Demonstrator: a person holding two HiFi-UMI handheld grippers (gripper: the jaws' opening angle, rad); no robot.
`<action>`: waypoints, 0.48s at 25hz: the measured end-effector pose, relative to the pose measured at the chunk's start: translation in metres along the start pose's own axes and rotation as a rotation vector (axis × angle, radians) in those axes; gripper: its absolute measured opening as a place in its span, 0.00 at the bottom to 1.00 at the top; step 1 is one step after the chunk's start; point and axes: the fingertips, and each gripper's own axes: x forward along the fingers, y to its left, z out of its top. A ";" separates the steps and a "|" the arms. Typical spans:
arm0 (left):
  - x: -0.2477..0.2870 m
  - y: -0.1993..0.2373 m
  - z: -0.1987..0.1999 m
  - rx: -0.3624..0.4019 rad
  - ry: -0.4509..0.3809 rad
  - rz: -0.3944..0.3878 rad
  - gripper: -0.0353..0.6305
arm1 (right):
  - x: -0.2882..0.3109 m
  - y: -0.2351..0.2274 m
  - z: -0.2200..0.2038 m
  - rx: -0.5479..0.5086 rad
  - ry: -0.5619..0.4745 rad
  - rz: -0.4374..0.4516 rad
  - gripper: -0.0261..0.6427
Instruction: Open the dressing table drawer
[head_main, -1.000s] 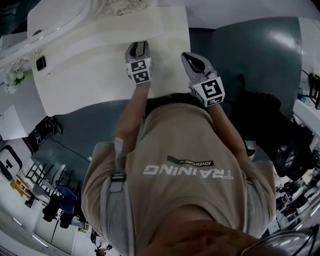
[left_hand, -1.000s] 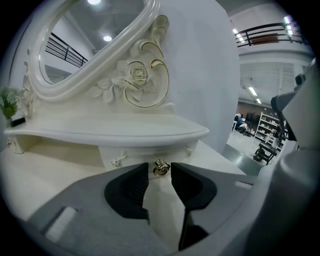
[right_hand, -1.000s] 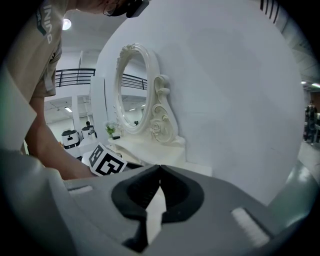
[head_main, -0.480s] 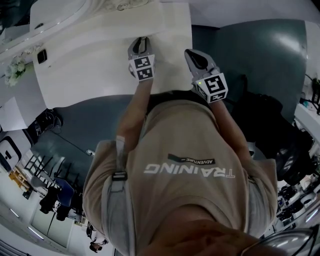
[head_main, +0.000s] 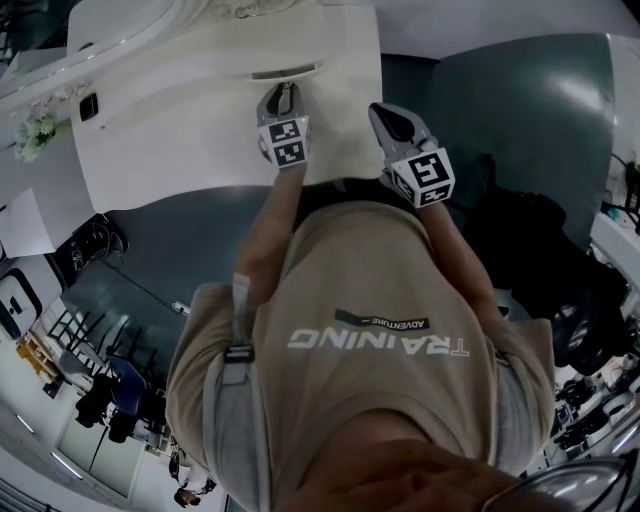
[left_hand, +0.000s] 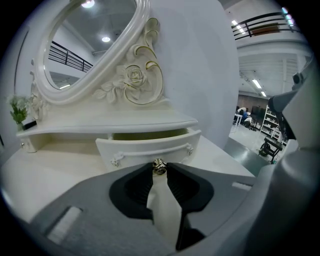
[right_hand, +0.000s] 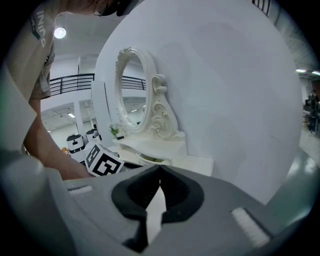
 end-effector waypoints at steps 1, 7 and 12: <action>-0.002 0.000 -0.002 -0.001 0.004 -0.001 0.20 | -0.001 0.002 -0.001 -0.002 0.001 0.002 0.04; -0.014 -0.001 -0.012 0.004 0.015 -0.011 0.20 | -0.003 0.014 -0.005 -0.007 0.002 0.009 0.04; -0.017 0.001 -0.016 -0.001 0.018 -0.016 0.20 | 0.001 0.027 -0.009 -0.016 0.009 0.025 0.04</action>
